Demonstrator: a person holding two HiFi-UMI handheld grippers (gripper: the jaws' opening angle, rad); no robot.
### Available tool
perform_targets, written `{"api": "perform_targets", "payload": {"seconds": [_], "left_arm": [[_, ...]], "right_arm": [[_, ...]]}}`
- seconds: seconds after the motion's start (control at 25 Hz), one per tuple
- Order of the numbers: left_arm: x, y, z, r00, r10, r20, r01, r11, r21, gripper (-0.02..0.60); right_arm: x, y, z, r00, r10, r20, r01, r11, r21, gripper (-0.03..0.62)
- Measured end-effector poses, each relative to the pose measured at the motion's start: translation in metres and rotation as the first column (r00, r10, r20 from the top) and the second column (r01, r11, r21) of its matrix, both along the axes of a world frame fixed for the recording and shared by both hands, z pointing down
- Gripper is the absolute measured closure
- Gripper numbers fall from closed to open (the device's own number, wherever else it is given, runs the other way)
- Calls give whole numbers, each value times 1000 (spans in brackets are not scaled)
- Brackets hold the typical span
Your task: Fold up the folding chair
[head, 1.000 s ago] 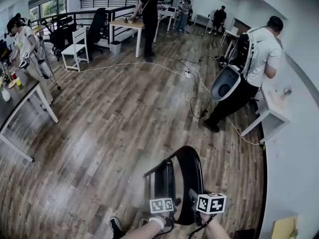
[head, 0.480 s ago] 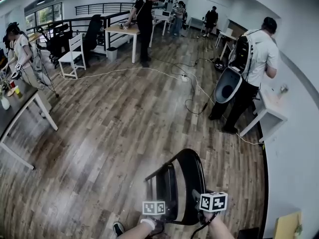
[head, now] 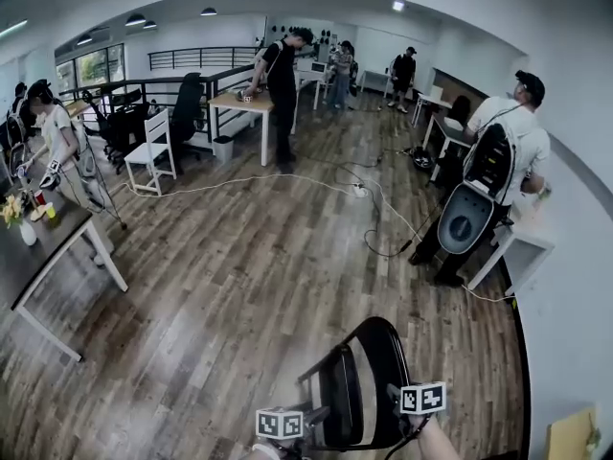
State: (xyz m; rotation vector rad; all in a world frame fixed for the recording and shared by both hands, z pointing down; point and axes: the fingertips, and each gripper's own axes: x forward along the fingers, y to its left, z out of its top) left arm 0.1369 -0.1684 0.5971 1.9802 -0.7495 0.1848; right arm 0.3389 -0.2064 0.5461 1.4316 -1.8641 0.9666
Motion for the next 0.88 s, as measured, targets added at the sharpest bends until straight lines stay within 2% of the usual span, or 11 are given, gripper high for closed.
{"api": "perform_targets", "payload": {"seconds": [0.4,0.72,0.88], "left_arm": [[-106,26,-71,997,-57,-49,62,991,114,322],[-161,22,-125,991,-105,-83,121,966,227,333],[-189,25,-139,988,-130,-84,147,957,249,341]], "right_arm": [[0,12,12,1000,-7,-17,7,1000,6,494],[1,8,8,999,-7,-33,7,1000,9,494],[-3,6,7,999,-10,-36,10,1000,2,494]]}}
